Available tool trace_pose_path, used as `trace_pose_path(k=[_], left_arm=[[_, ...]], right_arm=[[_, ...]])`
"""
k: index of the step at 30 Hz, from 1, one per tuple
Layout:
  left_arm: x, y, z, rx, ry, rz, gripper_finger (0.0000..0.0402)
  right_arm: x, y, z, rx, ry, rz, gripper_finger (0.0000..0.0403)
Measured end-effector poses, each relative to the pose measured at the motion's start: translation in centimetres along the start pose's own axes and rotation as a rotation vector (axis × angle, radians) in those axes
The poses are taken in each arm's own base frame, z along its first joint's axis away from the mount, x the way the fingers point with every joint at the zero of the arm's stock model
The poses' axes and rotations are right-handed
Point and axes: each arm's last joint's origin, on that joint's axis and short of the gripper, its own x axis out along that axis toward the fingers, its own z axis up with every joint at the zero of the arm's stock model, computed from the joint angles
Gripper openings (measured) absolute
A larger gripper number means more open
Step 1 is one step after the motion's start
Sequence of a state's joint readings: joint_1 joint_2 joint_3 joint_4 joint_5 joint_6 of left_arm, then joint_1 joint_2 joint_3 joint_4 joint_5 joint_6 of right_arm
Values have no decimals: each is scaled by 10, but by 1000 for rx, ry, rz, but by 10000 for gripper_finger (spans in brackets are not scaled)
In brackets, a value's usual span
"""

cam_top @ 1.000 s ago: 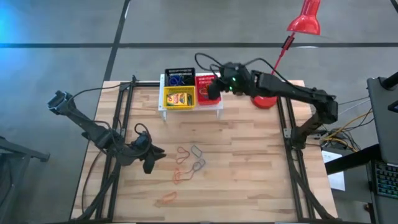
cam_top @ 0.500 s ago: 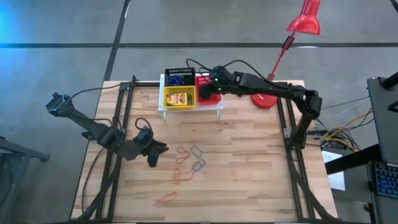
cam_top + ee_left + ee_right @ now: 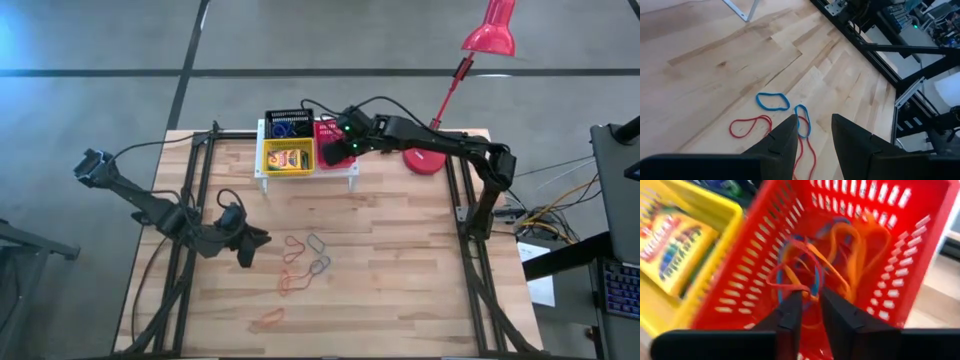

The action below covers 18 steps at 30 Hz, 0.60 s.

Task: Pick & Place Office Desk Supplies
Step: Put the red rubber band into the red basket on the shelf, then put the blue rubber band into the red basket on the shelf

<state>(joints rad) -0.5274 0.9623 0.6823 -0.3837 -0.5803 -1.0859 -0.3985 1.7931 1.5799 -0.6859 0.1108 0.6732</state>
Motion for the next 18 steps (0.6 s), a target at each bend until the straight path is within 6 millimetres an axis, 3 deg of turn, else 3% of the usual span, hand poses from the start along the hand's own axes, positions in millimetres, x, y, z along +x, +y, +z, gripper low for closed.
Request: trace_pose_path(k=[3, 8, 14, 18], left_arm=[[0, 0, 0, -25, -1, -2, 124], [0, -1, 0, -29, -2, -5, 124], [0, 0, 0, -17, -3, -4, 124], [1, 0, 1, -19, -7, 0, 124]], right_arm=[[-11, -2, 0, -36, 10, -9, 98], [-55, 2, 9, -116, -90, 66, 137], [-106, 8, 11, -180, -206, 168, 148], [-128, 14, 3, -250, -237, 215, 144]])
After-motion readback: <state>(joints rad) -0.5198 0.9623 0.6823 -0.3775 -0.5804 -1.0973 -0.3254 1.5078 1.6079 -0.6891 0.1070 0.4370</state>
